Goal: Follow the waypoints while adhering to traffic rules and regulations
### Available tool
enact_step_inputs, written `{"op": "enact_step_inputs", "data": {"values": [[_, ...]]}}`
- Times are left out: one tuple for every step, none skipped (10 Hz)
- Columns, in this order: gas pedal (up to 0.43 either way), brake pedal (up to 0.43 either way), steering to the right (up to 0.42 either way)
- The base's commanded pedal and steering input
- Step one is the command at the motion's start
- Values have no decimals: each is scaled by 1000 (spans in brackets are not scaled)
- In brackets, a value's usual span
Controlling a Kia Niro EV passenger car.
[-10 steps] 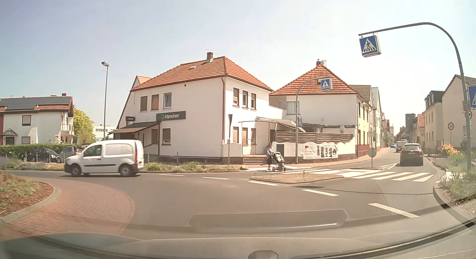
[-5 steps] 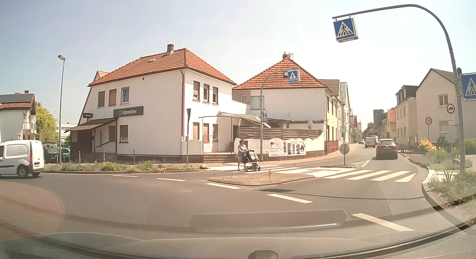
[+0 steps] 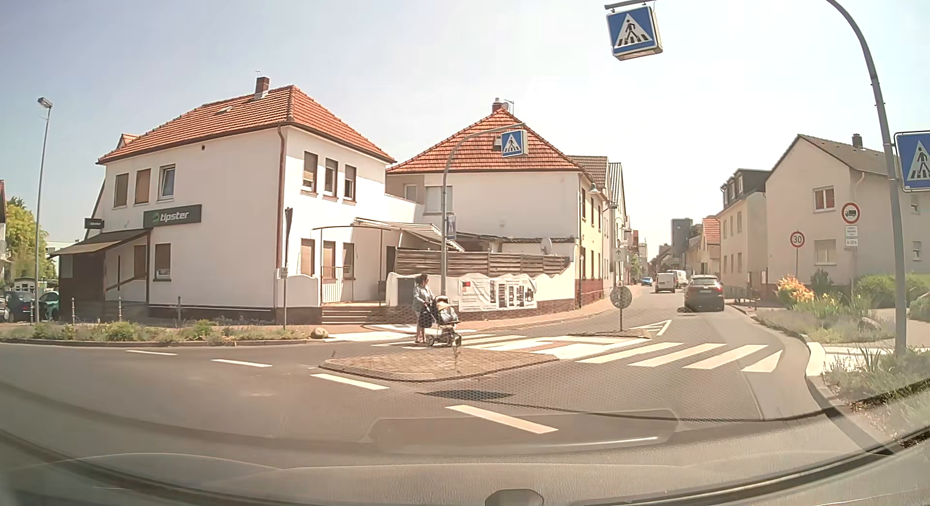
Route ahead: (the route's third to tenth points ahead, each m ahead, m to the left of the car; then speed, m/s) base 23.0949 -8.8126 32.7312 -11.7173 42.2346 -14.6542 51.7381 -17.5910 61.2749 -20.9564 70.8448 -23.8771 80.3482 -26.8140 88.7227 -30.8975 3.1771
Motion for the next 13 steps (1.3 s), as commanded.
{"op": "enact_step_inputs", "data": {"values": [[157, 0, 321], [0, 0, 323], [0, 0, 322], [0, 0, 320], [0, 12, 317], [0, 146, 312], [0, 256, 303], [0, 323, 290], [0, 384, 281], [0, 421, 273], [0, 445, 267], [0, 457, 262], [0, 457, 260]]}}
